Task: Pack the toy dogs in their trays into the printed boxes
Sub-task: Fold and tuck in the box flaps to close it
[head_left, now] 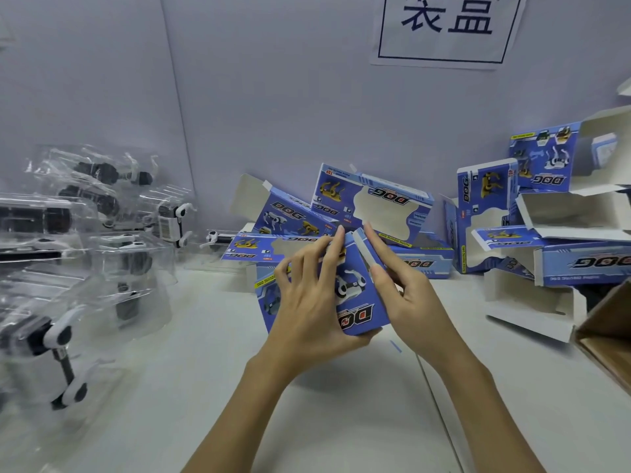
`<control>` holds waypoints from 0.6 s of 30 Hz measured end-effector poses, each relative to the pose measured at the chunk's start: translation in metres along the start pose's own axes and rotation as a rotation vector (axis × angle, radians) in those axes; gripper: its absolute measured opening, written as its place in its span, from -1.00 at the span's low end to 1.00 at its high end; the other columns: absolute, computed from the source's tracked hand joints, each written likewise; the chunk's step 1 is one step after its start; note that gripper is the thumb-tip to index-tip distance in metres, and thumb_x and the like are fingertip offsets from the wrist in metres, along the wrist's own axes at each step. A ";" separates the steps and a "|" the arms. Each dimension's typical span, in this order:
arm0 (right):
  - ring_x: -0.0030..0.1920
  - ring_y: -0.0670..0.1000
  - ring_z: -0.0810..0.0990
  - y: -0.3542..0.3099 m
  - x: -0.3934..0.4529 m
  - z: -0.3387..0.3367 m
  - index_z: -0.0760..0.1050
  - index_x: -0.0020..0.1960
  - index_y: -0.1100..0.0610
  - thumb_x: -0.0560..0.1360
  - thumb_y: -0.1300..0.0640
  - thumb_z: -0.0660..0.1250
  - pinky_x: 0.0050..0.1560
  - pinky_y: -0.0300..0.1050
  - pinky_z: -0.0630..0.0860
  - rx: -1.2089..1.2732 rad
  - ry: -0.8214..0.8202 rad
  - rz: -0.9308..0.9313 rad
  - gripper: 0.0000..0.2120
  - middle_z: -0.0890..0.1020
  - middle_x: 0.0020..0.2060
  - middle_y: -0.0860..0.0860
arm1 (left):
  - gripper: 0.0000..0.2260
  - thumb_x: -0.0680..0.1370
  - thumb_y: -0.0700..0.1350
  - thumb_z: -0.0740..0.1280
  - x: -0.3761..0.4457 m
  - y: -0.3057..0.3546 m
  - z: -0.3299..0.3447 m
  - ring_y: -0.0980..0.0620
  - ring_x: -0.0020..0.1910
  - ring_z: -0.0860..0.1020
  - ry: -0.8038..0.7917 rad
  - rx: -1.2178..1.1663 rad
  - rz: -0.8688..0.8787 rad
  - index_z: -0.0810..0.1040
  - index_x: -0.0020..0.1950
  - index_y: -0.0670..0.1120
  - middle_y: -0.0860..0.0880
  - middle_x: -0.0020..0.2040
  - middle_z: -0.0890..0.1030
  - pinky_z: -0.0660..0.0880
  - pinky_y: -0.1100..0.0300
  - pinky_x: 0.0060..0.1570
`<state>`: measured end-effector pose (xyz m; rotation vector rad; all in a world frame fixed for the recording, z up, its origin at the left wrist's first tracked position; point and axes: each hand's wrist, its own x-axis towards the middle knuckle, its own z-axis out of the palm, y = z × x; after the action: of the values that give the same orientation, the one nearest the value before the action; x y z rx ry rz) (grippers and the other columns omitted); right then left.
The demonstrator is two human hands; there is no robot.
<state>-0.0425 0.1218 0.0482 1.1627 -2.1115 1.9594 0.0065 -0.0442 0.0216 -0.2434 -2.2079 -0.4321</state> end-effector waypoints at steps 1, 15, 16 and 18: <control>0.26 -0.03 0.67 0.001 0.000 0.000 0.32 0.54 -0.38 0.64 -0.09 0.23 -0.09 -0.13 0.71 -0.011 -0.003 -0.005 -0.51 0.54 0.44 -0.17 | 0.13 0.33 0.37 0.54 0.000 0.001 0.001 -0.04 0.53 0.28 0.003 0.005 0.001 0.10 0.69 -0.12 -0.07 0.55 0.31 0.22 -0.19 0.47; 0.50 -0.20 0.41 -0.002 -0.003 -0.002 0.20 0.63 -0.26 0.72 0.05 0.16 0.18 -0.12 0.65 0.139 -0.106 0.058 -0.48 0.39 0.53 -0.27 | 0.10 0.35 0.43 0.46 0.002 -0.001 -0.001 -0.03 0.54 0.29 -0.003 0.021 -0.003 0.09 0.70 -0.08 -0.02 0.56 0.31 0.25 -0.14 0.46; 0.42 -0.19 0.52 -0.002 -0.002 -0.002 0.27 0.61 -0.17 0.69 0.10 0.23 0.11 -0.15 0.67 0.183 -0.066 0.052 -0.48 0.48 0.46 -0.24 | 0.10 0.35 0.42 0.46 0.003 -0.002 -0.001 -0.03 0.54 0.29 0.001 0.024 -0.008 0.08 0.70 -0.08 -0.01 0.56 0.31 0.25 -0.14 0.45; 0.30 -0.07 0.65 -0.001 0.000 0.000 0.44 0.47 -0.05 0.63 0.14 0.33 -0.01 -0.16 0.69 0.189 0.025 0.002 -0.58 0.61 0.33 -0.18 | 0.11 0.35 0.41 0.48 0.003 -0.004 -0.003 -0.03 0.54 0.30 0.010 0.018 -0.030 0.09 0.70 -0.08 -0.01 0.55 0.32 0.25 -0.14 0.44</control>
<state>-0.0424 0.1222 0.0489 1.1556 -1.9512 2.2022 0.0053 -0.0486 0.0250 -0.1976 -2.2069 -0.4289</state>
